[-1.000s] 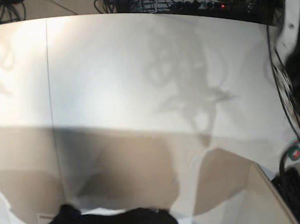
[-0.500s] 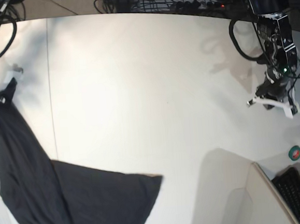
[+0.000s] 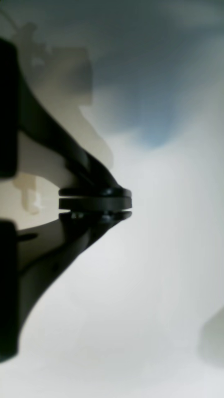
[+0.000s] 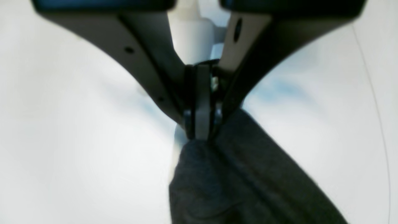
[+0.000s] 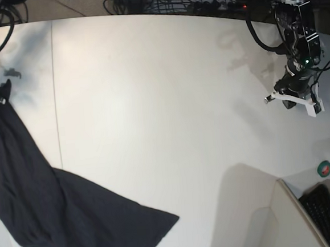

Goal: Layout the t-shirt on the table in an organized manner, then fold the t-shirt properly

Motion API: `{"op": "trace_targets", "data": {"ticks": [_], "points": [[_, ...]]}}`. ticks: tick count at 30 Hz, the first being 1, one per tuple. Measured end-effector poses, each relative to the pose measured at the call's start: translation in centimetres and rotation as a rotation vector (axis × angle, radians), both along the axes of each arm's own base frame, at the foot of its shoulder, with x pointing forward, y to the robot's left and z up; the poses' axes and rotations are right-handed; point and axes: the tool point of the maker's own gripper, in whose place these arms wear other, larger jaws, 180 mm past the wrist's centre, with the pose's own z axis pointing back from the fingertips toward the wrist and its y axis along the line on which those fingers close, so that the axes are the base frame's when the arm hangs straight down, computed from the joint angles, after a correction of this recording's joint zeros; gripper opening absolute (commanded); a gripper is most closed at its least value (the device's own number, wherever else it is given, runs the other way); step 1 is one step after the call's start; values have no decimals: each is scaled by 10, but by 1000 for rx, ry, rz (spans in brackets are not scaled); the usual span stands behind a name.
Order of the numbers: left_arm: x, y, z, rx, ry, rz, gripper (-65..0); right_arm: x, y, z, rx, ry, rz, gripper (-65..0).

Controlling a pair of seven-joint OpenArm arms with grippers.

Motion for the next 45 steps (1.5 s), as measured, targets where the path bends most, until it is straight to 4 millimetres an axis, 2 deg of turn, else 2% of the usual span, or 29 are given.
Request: {"op": "trace_targets", "data": {"ticks": [2, 3, 4, 6, 7, 8, 9, 11, 13, 15, 17, 18, 21, 25, 27, 30, 32, 34, 36, 38, 45], "points": [[1, 1, 1, 3, -3, 1, -650, 3, 0, 1, 1, -6, -8, -650], [2, 3, 3, 8, -6, 1, -650, 4, -3, 1, -4, -7, -20, -552], [1, 8, 5, 15, -10, 9, -650, 2, -7, 0, -11, -2, -53, -428], [-5, 21, 10, 13, -27, 45, -650, -5, -14, -2, -29, 17, -99, -246], [-10, 30, 12, 16, -31, 78, -650, -8, -17, 0, -40, 18, -116, -203], [-16, 39, 14, 26, -30, 107, -650, -10, -20, 4, -58, 16, -119, -200], [-22, 48, 15, 39, -28, 128, -650, -7, -20, 11, -75, 2, -111, -210], [-28, 60, 19, 50, -31, 159, -650, 15, -9, 29, -114, -45, -41, -245], [-35, 68, 21, 59, -32, 175, -650, 54, 26, 39, -114, -86, 92, -300], [-41, 70, 19, 62, -23, 180, -650, 101, 69, 44, -65, -130, 212, -393], [-48, 67, 15, 61, -6, 180, -650, 143, 90, 45, -22, -142, 253, -542], [-51, 65, 16, 58, -7, 172, -650, 161, 95, 45, -6, -142, 260, -638], [-56, 62, 23, 73, -15, 166, -650, 196, 90, 33, 3, -129, 231, -650], [-57, 57, 29, 84, -27, 138, -650, 219, 87, 17, 24, -178, 174, -650], [-61, 58, 29, 90, -20, 138, -650, 222, 87, 11, 17, -191, 144, -650], [-66, 59, 26, 88, -5, 142, -650, 212, 61, 5, -89, -152, 70, -650], [-65, 59, 26, 88, -7, 141, -650, 201, 53, -4, -140, -104, 75, -650], [-62, 58, 27, 86, -13, 141, -650, 188, 58, -18, -154, -68, 97, -650], [-60, 58, 29, 86, -20, 141, -650, 170, 73, -38, -131, -23, 119, -650], [-59, 59, 29, 87, -21, 141, -650, 167, 82, -43, -129, -57, 117, -650], [-52, 58, 33, 87, -39, 138, -650, 155, 91, -51, -128, -66, 152, -650]]}}
